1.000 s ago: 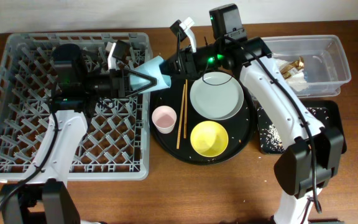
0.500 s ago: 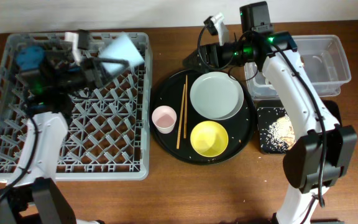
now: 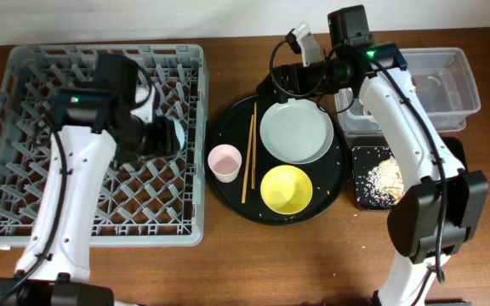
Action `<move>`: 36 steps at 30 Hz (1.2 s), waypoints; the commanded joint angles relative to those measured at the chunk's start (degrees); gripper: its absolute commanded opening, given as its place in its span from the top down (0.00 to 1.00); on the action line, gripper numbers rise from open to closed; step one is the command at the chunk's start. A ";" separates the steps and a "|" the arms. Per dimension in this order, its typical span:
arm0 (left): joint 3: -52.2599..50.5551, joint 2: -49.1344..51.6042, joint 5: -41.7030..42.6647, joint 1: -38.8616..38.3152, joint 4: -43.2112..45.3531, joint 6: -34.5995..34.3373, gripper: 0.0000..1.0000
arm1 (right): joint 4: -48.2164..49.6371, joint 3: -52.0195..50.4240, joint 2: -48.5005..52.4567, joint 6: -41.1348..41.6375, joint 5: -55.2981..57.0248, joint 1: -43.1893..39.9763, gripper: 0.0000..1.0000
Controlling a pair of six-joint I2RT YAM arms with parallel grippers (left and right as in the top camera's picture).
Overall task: Sort waste into correct bins and load items into the dishwasher rack
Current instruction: 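Lower the blue cup into the rack with the left gripper and release, then grasp the pink cup with the right gripper and hand it to the left gripper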
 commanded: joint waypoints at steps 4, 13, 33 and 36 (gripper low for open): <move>-0.57 3.30 -7.85 -5.01 -8.87 -3.26 0.37 | -0.63 0.22 0.22 -0.39 0.85 -0.31 0.01; -9.44 9.14 -7.63 -5.62 -5.62 -4.96 0.37 | -1.31 0.22 0.22 -0.39 0.85 -0.31 0.02; 3.80 9.14 -7.65 -4.74 12.28 -6.75 0.05 | 1.18 -13.60 0.22 16.44 24.96 17.27 0.36; 3.80 9.14 -7.21 -1.09 13.20 -9.38 0.05 | 6.49 -18.08 0.22 18.64 26.38 20.39 0.52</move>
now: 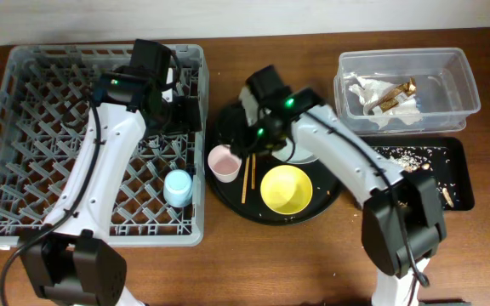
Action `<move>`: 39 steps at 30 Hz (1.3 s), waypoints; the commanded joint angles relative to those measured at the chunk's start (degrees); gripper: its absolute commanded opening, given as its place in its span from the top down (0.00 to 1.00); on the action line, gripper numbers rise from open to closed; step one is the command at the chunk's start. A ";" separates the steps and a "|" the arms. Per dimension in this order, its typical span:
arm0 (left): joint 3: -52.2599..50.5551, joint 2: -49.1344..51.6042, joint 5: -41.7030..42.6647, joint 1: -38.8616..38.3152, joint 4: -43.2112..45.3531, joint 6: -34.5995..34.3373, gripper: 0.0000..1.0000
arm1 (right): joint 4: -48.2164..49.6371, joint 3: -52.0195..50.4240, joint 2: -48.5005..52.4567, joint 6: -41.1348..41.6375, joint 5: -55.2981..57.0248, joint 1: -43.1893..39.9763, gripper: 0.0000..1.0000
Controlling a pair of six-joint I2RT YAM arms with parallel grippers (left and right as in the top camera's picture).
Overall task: Sort waste into correct bins and load items into the dishwasher rack
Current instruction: 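Grasp the pink cup with the right gripper and hand it to the left gripper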
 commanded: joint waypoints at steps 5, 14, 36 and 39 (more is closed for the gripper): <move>0.74 0.09 8.00 8.94 4.04 -2.86 0.05 | 6.43 -7.28 1.01 6.23 5.57 2.12 0.78; 0.74 0.09 62.07 12.66 7.93 16.33 0.01 | 14.08 -4.39 -12.15 -0.70 -27.85 -15.10 0.96; 0.31 0.09 85.18 8.50 7.87 27.32 0.11 | 49.31 -4.46 -12.11 3.41 -43.04 -10.84 0.96; 0.31 0.09 85.57 8.13 7.87 27.32 0.11 | 48.98 -4.46 -11.21 3.41 -43.06 -10.86 0.96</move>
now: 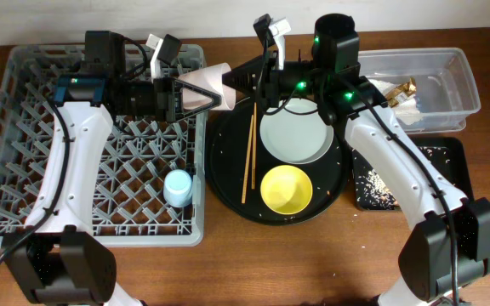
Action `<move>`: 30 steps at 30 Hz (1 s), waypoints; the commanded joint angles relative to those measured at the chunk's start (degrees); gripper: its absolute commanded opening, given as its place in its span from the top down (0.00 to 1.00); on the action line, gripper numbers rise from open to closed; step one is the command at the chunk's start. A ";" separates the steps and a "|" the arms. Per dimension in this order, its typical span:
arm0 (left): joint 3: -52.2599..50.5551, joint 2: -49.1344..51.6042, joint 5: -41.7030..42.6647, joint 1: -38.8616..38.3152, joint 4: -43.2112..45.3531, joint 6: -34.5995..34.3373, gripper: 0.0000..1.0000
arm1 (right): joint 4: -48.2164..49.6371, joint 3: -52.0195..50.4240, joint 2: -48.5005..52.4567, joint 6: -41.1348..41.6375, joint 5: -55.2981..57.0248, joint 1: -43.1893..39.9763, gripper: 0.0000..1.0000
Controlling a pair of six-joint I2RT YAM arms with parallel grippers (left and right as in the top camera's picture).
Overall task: Sort waste into correct bins and load items into the dishwasher rack
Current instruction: 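Grasp the pink cup with the right gripper and hand it to the left gripper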
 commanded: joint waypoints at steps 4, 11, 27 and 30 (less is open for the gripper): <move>0.31 0.09 1.81 -0.52 -0.02 0.98 0.20 | -2.36 0.52 1.18 0.17 1.31 0.20 0.96; 0.31 0.09 1.81 -0.24 0.35 0.98 0.07 | -8.31 0.50 1.18 -1.95 -0.22 -0.15 0.96; 0.31 0.09 1.84 0.98 0.37 0.96 0.01 | -8.28 0.50 1.22 -3.50 -10.73 -3.76 0.96; 0.31 0.09 1.84 0.98 0.37 0.98 0.01 | -8.26 0.52 1.22 -4.87 -10.56 -2.16 0.96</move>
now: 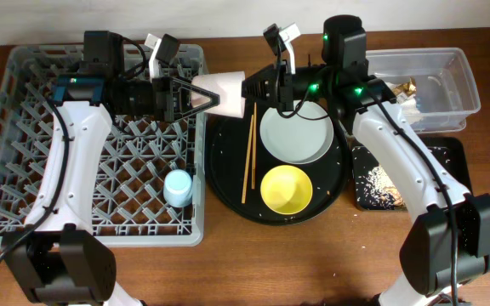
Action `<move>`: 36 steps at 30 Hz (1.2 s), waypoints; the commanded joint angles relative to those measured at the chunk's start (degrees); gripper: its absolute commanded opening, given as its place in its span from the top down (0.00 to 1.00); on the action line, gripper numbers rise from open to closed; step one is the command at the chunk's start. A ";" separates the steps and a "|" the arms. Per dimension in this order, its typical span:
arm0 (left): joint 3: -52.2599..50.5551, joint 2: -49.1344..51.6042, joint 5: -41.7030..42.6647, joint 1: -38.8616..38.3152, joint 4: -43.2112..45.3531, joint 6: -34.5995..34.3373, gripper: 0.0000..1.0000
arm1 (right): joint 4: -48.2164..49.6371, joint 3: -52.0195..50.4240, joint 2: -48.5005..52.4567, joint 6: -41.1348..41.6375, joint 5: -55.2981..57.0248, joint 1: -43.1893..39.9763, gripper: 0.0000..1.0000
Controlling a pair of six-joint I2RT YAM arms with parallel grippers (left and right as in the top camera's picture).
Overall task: Sort waste into correct bins and load items into the dishwasher rack
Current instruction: 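Grasp the pink cup with the right gripper and hand it to the left gripper, then place the pink cup in the rack beside the blue cup with the left gripper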
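A pale pink cup (221, 92) hangs on its side in the air over the gap between the grey dishwasher rack (24, 127) and the round black tray (228, 195). My right gripper (252, 87) is shut on its wide rim end. My left gripper (185, 93) faces it from the rack side, fingers spread open around the cup's narrow end. A light blue cup (177, 187) stands in the rack near its right edge. On the tray lie a pale plate (296, 134), a yellow bowl (286, 189) and a pair of chopsticks (248, 157).
A clear plastic bin (449, 85) holding wrappers stands at the back right. Below it is a black rectangular bin (381, 187) with food scraps, partly hidden by my right arm.
The pink cup and my right gripper have shifted slightly right and down. The cup now sits less deep between the left gripper's fingers. The left arm has barely moved.
First my left gripper was in the rack with the blue cup and my right gripper was near the clear bin. Then the blue cup stood in the rack and my right gripper was at the pink cup on the tray. Since then both grippers meet at the raised pink cup.
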 commanded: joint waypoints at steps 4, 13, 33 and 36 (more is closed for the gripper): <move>0.31 -0.22 1.53 0.42 0.13 0.59 0.03 | 0.39 0.35 0.26 -2.12 -1.18 2.14 0.96; 0.31 -0.22 1.36 0.42 0.13 0.59 0.30 | 0.42 0.37 0.26 -2.12 0.35 2.08 0.62; 0.24 0.50 -78.77 0.22 -10.54 -11.19 0.32 | -21.70 0.35 0.26 -2.12 37.77 -0.20 0.01; 0.20 4.63 -78.75 -1.38 -10.40 -11.19 0.32 | -22.71 0.35 0.26 -2.12 38.21 -0.20 0.02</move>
